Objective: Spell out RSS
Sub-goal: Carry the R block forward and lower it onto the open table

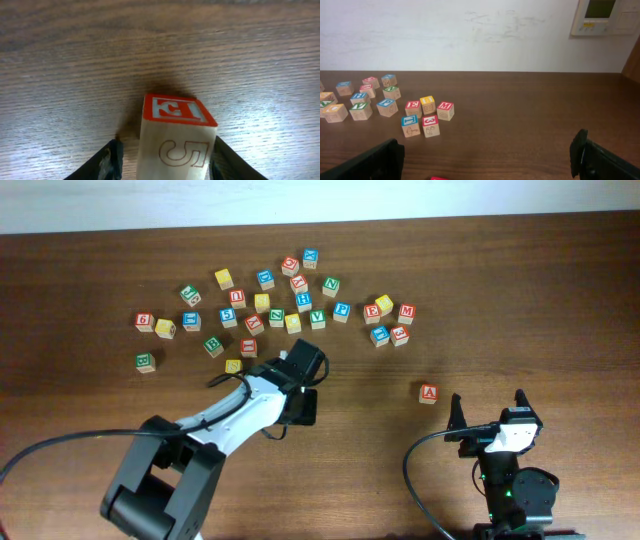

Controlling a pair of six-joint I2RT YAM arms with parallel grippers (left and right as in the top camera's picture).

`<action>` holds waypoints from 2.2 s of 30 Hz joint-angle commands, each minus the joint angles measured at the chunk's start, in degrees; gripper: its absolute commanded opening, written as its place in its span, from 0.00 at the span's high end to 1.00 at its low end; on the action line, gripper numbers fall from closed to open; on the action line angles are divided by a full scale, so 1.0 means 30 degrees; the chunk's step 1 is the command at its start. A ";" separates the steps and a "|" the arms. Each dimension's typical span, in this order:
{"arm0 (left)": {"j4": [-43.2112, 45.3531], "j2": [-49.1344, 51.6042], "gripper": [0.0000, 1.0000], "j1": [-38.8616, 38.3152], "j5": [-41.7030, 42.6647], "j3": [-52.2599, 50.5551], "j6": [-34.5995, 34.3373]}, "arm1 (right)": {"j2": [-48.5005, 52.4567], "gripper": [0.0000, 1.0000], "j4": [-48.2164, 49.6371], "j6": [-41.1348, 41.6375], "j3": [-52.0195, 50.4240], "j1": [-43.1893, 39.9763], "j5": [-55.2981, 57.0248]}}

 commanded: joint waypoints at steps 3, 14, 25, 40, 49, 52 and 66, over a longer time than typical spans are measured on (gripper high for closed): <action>0.1107 0.0342 0.59 0.0044 -0.0160 -0.0095 0.0117 | -0.0131 0.02 -0.0087 0.0204 -0.0102 -0.0124 0.0029; -0.0590 0.0262 0.73 0.0044 -0.0051 0.0401 0.0109 | -0.0131 0.02 -0.0087 0.0204 -0.0102 -0.0124 0.0029; -1.3544 0.0306 0.75 -0.0503 0.6790 0.0313 0.1224 | -0.0131 0.02 -0.0087 0.0204 -0.0102 -0.0124 0.0029; -0.9413 0.0335 0.63 -0.0474 0.6273 -0.3213 0.2164 | -0.0131 0.02 -0.0087 0.0204 -0.0102 -0.0124 0.0029; -1.3114 -0.2747 0.28 0.1341 0.2958 0.2739 0.1158 | -0.0131 0.02 -0.0087 0.0204 -0.0102 -0.0124 0.0029; -1.3216 -0.6630 0.29 0.0313 0.2827 0.0823 -0.2055 | -0.0131 0.02 -0.0087 0.0204 -0.0102 -0.0124 0.0029; -0.5705 -0.7082 0.40 -0.2637 0.3060 -0.6674 -0.2987 | -0.0131 0.02 -0.0087 0.0204 -0.0102 -0.0124 0.0029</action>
